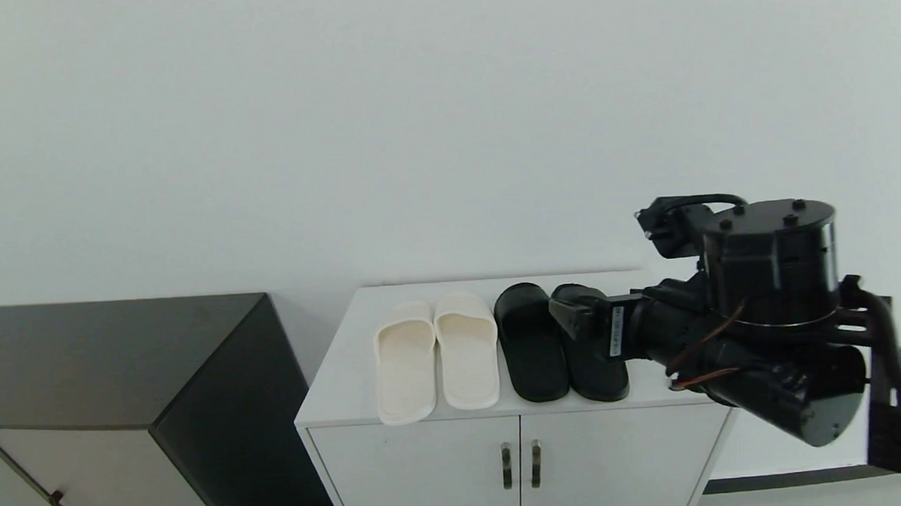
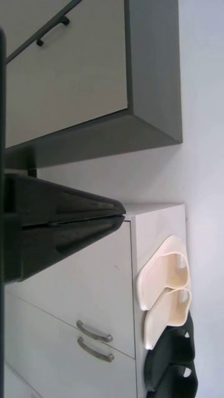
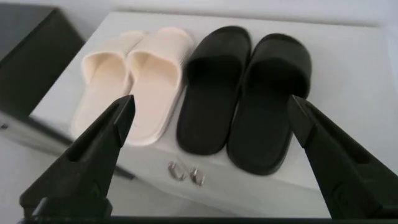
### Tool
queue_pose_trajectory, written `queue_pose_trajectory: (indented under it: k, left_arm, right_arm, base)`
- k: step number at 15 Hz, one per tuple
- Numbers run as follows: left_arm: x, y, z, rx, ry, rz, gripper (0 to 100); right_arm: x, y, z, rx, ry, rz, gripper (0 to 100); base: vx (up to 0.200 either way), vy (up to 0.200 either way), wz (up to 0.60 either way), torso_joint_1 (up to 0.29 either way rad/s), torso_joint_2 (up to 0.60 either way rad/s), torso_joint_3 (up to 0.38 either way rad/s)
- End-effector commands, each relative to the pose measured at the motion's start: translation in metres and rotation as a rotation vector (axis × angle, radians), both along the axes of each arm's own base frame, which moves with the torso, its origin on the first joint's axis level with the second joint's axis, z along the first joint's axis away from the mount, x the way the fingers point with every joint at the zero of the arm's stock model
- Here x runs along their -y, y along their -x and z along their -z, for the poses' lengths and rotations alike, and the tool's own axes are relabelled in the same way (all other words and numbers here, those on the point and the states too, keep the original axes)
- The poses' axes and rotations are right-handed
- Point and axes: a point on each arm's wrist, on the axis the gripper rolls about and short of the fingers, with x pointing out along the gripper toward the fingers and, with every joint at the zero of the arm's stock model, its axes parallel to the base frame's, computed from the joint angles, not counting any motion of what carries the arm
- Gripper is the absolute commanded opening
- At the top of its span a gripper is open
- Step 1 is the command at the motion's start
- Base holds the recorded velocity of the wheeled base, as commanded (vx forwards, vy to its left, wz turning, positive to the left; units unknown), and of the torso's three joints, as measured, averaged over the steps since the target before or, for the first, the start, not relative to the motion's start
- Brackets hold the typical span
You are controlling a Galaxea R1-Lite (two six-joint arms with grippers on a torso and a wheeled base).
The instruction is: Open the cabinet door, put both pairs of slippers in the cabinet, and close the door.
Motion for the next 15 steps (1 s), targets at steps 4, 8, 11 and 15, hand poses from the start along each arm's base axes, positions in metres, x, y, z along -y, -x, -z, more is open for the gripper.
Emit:
queue_pose_trajectory:
  k: [4,8,11,15]
  left_arm:
    - [0.000,0.000,0.000,-0.002,0.000,-0.001,0]
    - [0.000,0.000,0.000,0.001,0.000,-0.001,0]
    - [0.000,0.000,0.000,-0.002,0.000,-0.001,0]
    - [0.000,0.000,0.000,0.000,0.002,-0.002,0]
  right_arm:
    - [-0.030,-0.032,0.058,-0.059,0.119,0.115,100]
    - [-0.042,-0.054,0.082,-0.078,0.136,0.160,100]
    - [-0.046,-0.075,0.092,-0.072,0.138,0.209,100]
    - [-0.045,-0.105,0.104,-0.070,0.137,0.273,100]
  base:
    - [0.000,0.000,0.00,0.000,0.00,0.000]
    - [0.000,0.000,0.00,0.000,0.00,0.000]
    - [0.000,0.000,0.00,0.000,0.00,0.000]
    - [0.000,0.000,0.00,0.000,0.00,0.000]
